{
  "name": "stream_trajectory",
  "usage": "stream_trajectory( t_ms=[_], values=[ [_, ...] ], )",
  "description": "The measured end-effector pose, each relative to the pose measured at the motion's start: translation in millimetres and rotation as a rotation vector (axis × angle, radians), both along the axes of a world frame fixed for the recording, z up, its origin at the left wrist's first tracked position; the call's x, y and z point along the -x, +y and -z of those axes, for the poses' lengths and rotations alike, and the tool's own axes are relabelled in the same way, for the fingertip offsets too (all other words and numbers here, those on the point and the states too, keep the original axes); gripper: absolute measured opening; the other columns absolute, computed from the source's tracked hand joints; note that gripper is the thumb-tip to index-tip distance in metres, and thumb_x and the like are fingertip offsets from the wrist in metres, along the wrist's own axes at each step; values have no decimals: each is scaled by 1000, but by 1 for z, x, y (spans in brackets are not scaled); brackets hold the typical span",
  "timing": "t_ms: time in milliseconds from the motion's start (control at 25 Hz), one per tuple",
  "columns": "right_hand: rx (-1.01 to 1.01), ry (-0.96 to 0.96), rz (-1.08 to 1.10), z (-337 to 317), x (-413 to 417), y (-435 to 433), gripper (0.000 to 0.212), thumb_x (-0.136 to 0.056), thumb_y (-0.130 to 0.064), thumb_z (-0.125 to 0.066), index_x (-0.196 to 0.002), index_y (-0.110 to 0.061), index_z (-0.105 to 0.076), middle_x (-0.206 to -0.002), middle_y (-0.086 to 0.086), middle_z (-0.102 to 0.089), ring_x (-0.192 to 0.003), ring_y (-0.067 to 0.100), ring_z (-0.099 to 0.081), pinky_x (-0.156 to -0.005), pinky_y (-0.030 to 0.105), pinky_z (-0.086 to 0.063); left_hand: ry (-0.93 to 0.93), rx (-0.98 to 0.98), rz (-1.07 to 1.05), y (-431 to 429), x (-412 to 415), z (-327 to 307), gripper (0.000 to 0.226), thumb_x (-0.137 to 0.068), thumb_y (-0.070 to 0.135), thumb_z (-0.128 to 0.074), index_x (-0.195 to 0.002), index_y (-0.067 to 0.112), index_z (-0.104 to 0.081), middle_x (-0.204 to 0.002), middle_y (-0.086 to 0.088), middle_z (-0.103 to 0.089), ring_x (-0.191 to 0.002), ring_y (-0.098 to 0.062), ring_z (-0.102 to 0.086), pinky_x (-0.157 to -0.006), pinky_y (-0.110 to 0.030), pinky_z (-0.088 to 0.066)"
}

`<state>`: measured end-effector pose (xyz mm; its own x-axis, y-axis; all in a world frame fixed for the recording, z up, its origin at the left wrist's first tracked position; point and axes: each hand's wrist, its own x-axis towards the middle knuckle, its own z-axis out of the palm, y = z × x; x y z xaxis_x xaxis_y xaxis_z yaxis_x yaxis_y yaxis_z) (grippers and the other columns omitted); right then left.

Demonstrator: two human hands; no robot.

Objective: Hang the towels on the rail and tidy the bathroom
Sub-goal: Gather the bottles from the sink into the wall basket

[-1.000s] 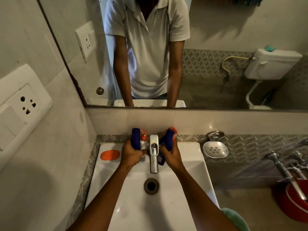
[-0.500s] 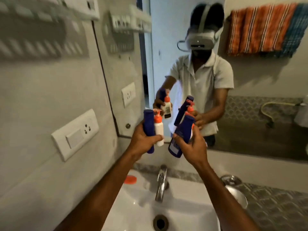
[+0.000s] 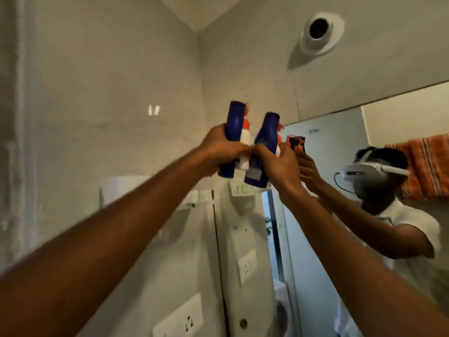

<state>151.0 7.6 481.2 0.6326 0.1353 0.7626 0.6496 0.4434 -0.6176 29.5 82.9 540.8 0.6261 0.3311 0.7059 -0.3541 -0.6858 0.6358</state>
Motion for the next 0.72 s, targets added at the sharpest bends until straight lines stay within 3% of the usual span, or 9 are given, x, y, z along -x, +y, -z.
stream_trajectory(
  t_ms=[120,280,400,520,600,720],
  values=[
    [55,-24,-69,-58,13,37,50,-78,-50,-67,-115,-19,-53,-102,4,-68,-88,22,-69,-82,43,-59,56,62,-99,20,24,-45,29,-69,-2,-77,-87,14,-60,-79,-5,-67,-56,-9,-69,-42,-21,-51],
    [245,-8,-189,-66,21,101,53,-76,-56,-66,-110,-17,-59,-100,6,-71,-88,23,-69,-73,35,-57,171,122,-267,73,41,-42,37,-70,-1,-78,-103,6,-63,-102,-13,-67,-91,-26,-68,-71,-34,-58],
    [418,-48,-230,-48,17,138,52,-78,-64,-61,-104,-19,-60,-87,-1,-68,-82,20,-68,-63,28,-49,287,225,-307,106,47,-25,31,-68,-2,-80,-92,8,-62,-95,-13,-68,-80,-24,-68,-53,-31,-57],
    [579,-47,-181,-45,12,154,69,-81,-75,-47,-117,-16,-56,-92,0,-65,-82,17,-62,-65,29,-42,333,243,-314,119,41,-25,34,-67,-4,-81,-92,7,-61,-92,-13,-68,-78,-26,-68,-47,-30,-55],
    [649,-105,-89,-43,10,161,78,-86,-76,-33,-129,-12,-49,-107,5,-64,-90,20,-60,-74,32,-42,336,178,-332,122,36,-24,40,-65,-4,-83,-97,7,-61,-97,-14,-68,-82,-27,-68,-55,-32,-58],
    [735,-134,-43,-39,9,165,74,-92,-72,-25,-135,-14,-44,-132,11,-55,-103,26,-56,-85,36,-38,343,65,-367,129,31,-18,59,-60,0,-87,-112,7,-59,-110,-15,-66,-97,-31,-66,-80,-43,-57]
  ],
)
